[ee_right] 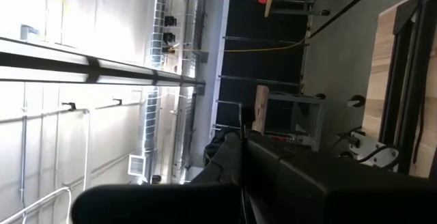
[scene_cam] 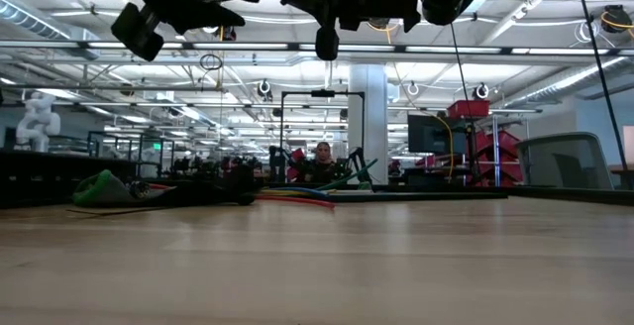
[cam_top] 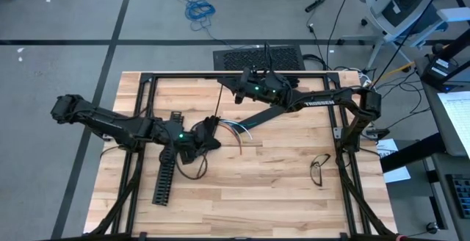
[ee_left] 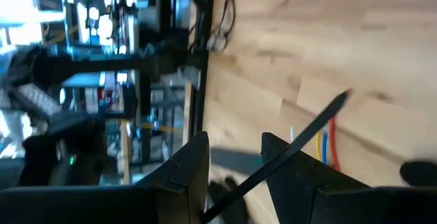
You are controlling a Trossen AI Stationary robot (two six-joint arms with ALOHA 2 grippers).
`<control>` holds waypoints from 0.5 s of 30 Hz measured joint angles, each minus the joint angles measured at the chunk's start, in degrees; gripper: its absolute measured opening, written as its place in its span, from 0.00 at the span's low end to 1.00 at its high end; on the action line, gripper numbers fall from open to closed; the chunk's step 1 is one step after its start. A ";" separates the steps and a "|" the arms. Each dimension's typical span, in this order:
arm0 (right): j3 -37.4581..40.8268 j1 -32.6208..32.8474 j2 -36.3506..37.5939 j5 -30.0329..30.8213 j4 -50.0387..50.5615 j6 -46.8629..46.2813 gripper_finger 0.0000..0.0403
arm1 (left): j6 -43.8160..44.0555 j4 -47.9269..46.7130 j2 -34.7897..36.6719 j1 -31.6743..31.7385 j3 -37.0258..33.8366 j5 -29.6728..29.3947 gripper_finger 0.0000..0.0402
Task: Ziptie cables
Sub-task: Wrap the cable wires with the black zip tie
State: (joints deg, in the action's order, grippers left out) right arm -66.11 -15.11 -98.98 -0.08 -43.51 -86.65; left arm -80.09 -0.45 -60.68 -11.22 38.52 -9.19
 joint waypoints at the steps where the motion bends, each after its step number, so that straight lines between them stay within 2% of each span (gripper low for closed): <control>1: 0.00 0.00 0.00 -0.05 0.00 0.18 0.00 | 0.08 0.00 0.33 0.00 0.00 -0.36 0.33; 11: 0.00 -0.02 0.00 -0.25 0.00 0.40 0.00 | 0.26 -0.02 1.57 -0.04 0.00 0.59 0.33; 15: 0.00 -0.17 0.00 -0.25 0.00 0.57 0.00 | 0.28 -0.10 1.57 -0.07 0.00 0.64 0.27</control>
State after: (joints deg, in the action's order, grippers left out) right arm -66.11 -15.29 -98.98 -0.34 -43.51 -86.09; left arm -79.81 -0.56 -59.11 -11.29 38.52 -8.56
